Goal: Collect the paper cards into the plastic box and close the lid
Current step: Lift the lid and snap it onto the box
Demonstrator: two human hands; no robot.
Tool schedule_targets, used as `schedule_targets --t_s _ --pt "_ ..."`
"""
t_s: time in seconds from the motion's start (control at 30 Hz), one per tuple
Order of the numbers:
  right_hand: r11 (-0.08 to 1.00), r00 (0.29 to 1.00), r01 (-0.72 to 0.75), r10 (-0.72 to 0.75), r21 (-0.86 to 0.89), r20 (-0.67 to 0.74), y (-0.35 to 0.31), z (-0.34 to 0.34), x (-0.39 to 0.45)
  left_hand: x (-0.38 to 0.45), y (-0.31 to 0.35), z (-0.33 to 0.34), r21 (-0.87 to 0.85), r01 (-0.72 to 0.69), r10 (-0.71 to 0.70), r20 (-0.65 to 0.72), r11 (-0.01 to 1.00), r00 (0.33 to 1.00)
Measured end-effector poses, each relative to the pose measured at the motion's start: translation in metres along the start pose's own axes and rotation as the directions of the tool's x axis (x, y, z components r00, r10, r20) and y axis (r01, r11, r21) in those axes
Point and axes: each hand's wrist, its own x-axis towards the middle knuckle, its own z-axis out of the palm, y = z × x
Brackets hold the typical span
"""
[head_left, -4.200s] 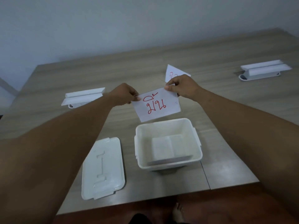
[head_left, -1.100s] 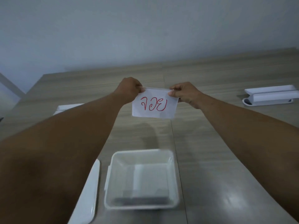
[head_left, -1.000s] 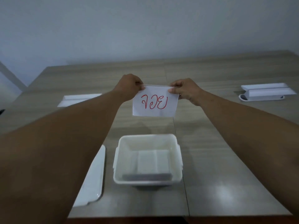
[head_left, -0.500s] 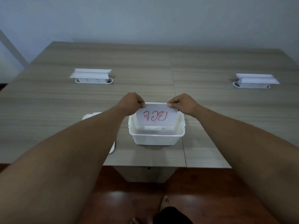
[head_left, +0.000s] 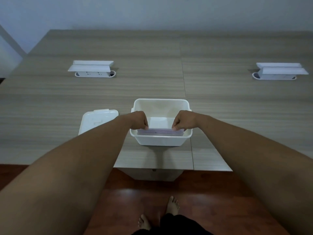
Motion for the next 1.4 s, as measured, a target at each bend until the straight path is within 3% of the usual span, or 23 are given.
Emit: schedule_targets --t_s 0.1,0.17,0.3,0.53,0.83,1.13,1.4 --pt "0.999 0.999 -0.025 0.023 0.039 0.032 -0.003 -0.011 0.006 0.001 0.002 -0.005 -0.041 0.018 -0.018 0.0 0.999 1.0" --pt "0.99 0.999 -0.035 0.033 0.134 0.015 -0.006 -0.02 0.009 -0.001 0.003 -0.011 -0.171 0.023 -0.032 -0.051 0.985 0.998" --pt "0.979 0.992 0.019 0.007 0.201 -0.126 -0.019 -0.035 0.014 -0.009 -0.004 -0.029 -0.417 0.001 -0.103 -0.223 0.909 0.969" --pt "0.969 0.974 0.12 -0.074 0.214 -0.213 -0.099 -0.04 0.039 -0.035 -0.071 -0.074 -0.454 0.076 -0.282 -0.405 0.888 0.87" --pt "0.968 0.89 0.17 -0.07 0.185 -0.451 -0.203 0.007 0.095 -0.06 -0.178 -0.078 -0.457 0.173 -0.378 -0.408 0.873 0.831" --pt "0.982 0.908 -0.178 0.188 0.062 -0.375 -0.248 0.105 0.171 -0.058 -0.288 -0.034 -0.434 0.371 -0.524 -0.314 0.821 0.792" --pt "0.879 0.818 -0.382 0.466 0.287 -0.338 -0.229 0.175 0.204 -0.038 -0.329 0.032 -0.417 0.44 -0.535 -0.144 0.796 0.832"
